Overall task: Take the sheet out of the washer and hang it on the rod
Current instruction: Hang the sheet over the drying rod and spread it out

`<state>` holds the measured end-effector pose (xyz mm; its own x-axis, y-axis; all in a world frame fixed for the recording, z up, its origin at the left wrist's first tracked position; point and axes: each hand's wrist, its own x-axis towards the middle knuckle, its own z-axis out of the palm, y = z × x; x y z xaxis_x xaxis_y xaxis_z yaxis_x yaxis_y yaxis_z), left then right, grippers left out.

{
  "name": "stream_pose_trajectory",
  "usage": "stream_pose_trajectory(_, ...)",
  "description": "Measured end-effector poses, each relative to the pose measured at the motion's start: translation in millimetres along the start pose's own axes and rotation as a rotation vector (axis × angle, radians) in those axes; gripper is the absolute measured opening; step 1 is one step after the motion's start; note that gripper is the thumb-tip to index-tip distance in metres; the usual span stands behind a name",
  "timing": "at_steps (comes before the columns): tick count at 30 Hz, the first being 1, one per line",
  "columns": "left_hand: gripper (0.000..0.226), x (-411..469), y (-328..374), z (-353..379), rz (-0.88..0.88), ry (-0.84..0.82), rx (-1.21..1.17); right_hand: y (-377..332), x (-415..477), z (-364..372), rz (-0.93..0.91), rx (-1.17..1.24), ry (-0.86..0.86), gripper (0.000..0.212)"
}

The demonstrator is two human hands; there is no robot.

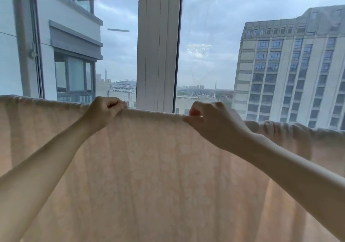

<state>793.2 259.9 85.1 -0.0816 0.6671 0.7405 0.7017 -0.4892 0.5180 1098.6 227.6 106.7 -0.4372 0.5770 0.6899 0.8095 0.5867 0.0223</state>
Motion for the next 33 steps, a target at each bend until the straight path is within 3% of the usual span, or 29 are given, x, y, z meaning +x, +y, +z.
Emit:
stream_pose_trajectory(5,0.031,7.2,-19.6,-8.4,0.066,0.036,0.05,-7.0,-0.3,7.0,-0.032,-0.064,0.104,0.022)
stream_pose_trajectory(10,0.045,14.8,-47.2,-28.6,0.108,-0.047,0.114,-12.4,4.5,14.2,0.174,-0.108,0.179,0.02)
stream_pose_trajectory(16,0.015,16.9,-60.3,-53.2,0.121,-0.135,-0.02,-62.6,25.1,30.5,0.234,-0.197,0.169,0.014)
stream_pose_trajectory(19,0.018,19.9,-73.0,-74.7,0.129,-0.093,-0.096,-87.8,38.4,38.0,0.193,-0.102,0.152,0.013)
stream_pose_trajectory(26,0.018,16.8,-129.9,-122.1,0.083,-0.149,0.022,-135.2,78.1,79.7,0.006,0.054,0.055,0.015)
stream_pose_trajectory(33,0.012,19.8,-150.5,-135.6,0.146,-0.084,0.071,-140.8,88.5,90.3,0.072,0.074,0.083,0.008)
